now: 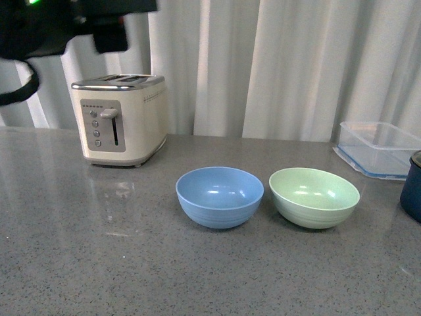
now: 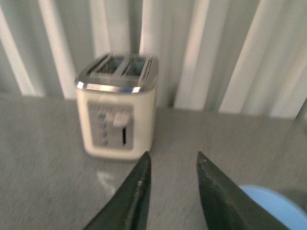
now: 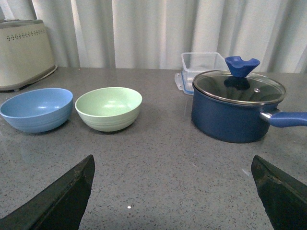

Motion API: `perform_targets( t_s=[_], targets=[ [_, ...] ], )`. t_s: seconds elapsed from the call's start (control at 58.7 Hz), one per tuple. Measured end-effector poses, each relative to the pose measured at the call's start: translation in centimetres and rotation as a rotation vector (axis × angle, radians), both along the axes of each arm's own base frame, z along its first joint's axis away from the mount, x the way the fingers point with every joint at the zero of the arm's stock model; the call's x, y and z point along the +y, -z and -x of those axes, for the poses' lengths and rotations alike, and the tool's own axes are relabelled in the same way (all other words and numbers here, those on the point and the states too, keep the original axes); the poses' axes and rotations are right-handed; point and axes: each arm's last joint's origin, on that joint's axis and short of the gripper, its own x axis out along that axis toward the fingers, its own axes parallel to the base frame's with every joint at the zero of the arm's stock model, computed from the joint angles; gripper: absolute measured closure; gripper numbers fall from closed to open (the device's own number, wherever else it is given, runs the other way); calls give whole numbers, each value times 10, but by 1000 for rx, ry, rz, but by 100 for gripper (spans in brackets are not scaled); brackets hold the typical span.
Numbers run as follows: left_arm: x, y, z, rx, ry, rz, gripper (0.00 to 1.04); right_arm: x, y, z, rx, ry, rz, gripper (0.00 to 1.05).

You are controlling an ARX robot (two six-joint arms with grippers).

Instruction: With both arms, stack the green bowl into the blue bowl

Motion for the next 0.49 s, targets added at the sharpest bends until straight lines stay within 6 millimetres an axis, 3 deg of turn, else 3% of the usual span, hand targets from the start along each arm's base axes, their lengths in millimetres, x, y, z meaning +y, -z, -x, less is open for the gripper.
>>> perform_targets(
  t_s=[0.102, 0.17, 0.289, 0.494],
  targets=[
    [21, 39, 21, 88, -17, -34, 92, 0, 0, 0, 0, 0, 0, 10],
    [30, 51, 35, 103, -15, -38, 102, 0, 0, 0, 0, 0, 0, 10],
    [44, 54, 63, 60, 1, -38, 101, 0, 0, 0, 0, 0, 0, 10],
    [61, 75, 95, 85, -11, -42, 101, 0, 0, 0, 0, 0, 0, 10]
  ],
)
